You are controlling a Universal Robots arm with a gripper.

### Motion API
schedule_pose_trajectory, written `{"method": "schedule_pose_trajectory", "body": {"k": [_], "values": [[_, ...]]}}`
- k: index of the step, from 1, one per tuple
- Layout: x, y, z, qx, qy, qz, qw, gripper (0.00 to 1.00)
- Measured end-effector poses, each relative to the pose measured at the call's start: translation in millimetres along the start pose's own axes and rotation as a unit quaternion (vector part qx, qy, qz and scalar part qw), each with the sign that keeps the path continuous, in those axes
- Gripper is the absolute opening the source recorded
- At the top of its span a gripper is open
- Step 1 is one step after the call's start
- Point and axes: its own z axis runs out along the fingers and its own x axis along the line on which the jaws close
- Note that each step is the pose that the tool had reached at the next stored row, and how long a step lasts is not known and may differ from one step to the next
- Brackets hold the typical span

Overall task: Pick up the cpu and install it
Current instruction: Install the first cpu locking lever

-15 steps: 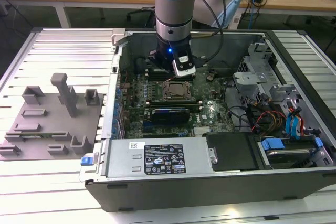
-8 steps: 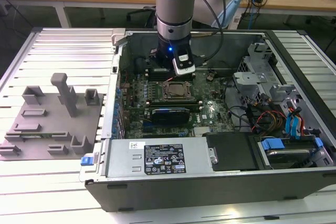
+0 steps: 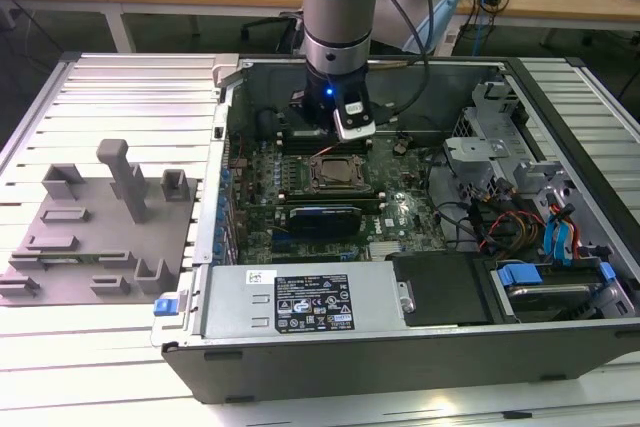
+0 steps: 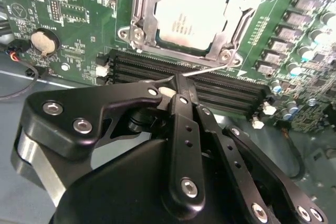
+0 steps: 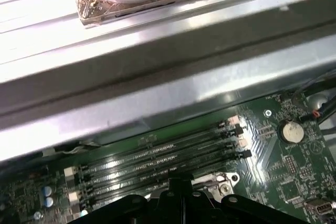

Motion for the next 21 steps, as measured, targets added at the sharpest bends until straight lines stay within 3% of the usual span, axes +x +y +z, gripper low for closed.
{"method": "schedule_pose_trajectory", "body": {"k": [16, 21], "values": [[-4.9, 0.8, 10.0, 0.0015, -0.002, 0.009, 1.0, 0.11], [-5.1, -0.8, 17.6, 0.002, -0.0034, 0.015, 0.9999, 0.11]]}}
